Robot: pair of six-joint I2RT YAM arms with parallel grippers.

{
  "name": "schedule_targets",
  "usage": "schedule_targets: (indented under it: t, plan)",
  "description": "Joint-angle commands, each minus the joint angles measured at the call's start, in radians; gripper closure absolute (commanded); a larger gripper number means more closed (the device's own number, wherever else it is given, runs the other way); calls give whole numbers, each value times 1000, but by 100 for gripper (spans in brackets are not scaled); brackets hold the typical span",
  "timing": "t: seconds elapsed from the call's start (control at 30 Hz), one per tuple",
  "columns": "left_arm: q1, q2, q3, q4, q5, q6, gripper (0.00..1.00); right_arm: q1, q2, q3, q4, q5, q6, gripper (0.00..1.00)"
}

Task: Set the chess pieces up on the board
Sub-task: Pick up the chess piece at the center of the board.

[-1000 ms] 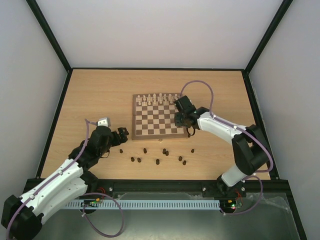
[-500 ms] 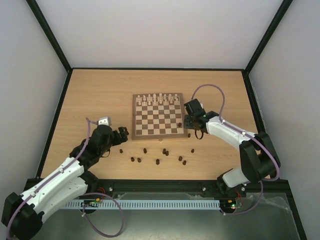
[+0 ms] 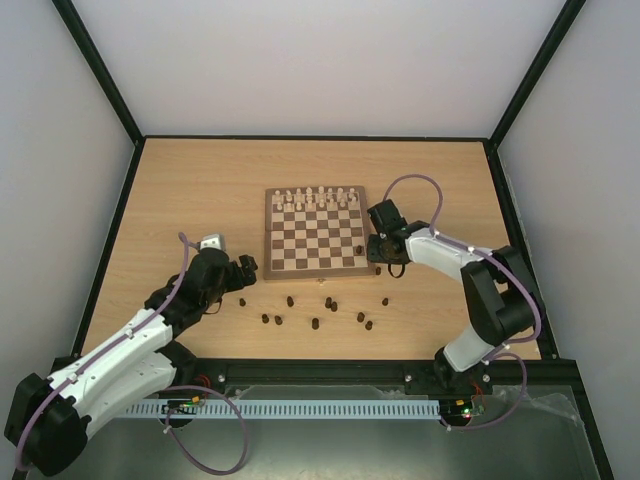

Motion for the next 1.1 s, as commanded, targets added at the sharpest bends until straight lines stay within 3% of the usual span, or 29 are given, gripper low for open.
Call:
schedule_targets:
  t: [0.0,0.73,1.07]
  plan:
    - [-2,0,22,16,-16,18,1,-7,38,29,-18,11,4,68]
    - [-1,-7,9,39,-7,27,1,-28,106,76,-14,35,4,75]
    - [-2,-15,2,44,-4,27,1,-31,122,89,-15,37,4,86]
